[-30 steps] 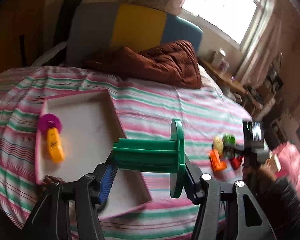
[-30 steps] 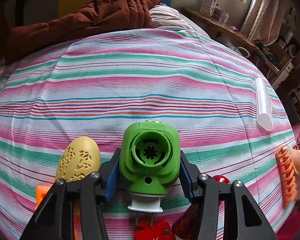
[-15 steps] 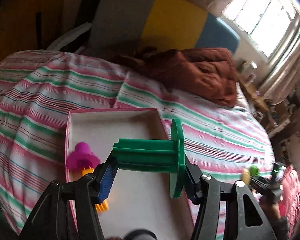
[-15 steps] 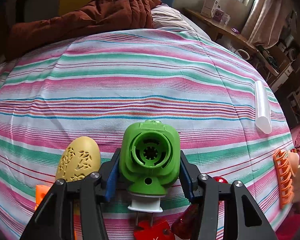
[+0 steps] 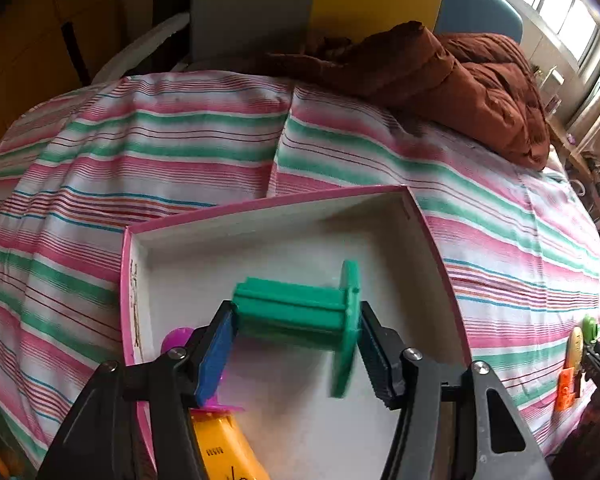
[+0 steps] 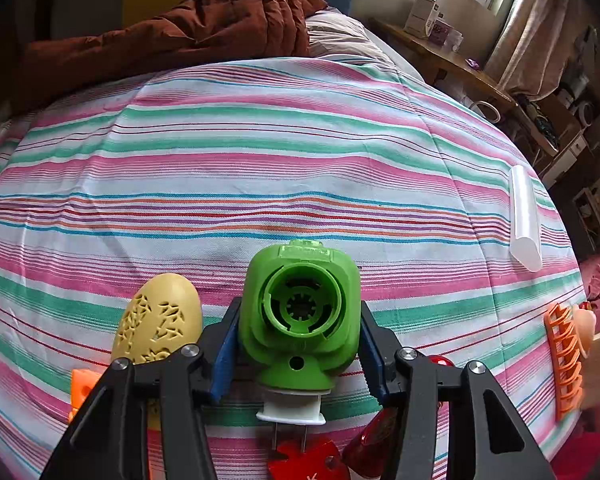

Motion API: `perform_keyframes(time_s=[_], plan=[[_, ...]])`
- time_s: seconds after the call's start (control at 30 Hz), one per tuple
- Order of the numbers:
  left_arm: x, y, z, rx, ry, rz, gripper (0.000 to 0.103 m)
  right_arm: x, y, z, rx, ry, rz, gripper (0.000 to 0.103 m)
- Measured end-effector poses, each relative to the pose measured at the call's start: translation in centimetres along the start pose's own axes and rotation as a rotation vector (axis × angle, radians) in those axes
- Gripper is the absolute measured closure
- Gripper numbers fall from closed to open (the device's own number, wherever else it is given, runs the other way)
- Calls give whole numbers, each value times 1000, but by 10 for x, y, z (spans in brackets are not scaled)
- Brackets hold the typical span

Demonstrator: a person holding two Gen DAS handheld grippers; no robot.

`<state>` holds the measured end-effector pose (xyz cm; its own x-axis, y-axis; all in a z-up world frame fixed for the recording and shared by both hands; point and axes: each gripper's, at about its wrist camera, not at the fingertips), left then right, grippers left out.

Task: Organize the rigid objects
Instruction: 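Carry the teal spool into the tray and open the left gripper, then withdraw the open left gripper from the tray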

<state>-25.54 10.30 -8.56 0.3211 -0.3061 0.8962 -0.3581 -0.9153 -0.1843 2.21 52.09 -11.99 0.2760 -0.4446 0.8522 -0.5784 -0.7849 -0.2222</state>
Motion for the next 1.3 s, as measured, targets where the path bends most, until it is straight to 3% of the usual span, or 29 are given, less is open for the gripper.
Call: perform_keyframes(time_s=[0.13, 0.4, 0.6, 0.73, 1.3], plan=[[16, -1, 2, -3, -46, -4, 36, 0, 1, 0, -1, -1, 1, 50], [78, -1, 19, -18, -173, -20, 36, -1, 1, 0, -1, -2, 1, 50], [123, -21, 68, -69, -280, -118, 36, 0, 3, -1, 0, -11, 8, 50], [144, -31, 97, -43, -333, -123, 36, 0, 2, -1, -7, -14, 6, 50], [157, -52, 146, -38, -341, -126, 36, -2, 1, 0, -48, -30, 2, 50]])
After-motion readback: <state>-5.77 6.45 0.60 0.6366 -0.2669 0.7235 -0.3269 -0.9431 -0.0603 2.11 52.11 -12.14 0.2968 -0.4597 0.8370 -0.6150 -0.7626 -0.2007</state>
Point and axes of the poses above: each gripper's, at about its wrist camera, not at the fingertips, and x roughly against the way its jaws point, y to its left, z to its underside, and after that the axes turned 4 degrees about z, right-handed
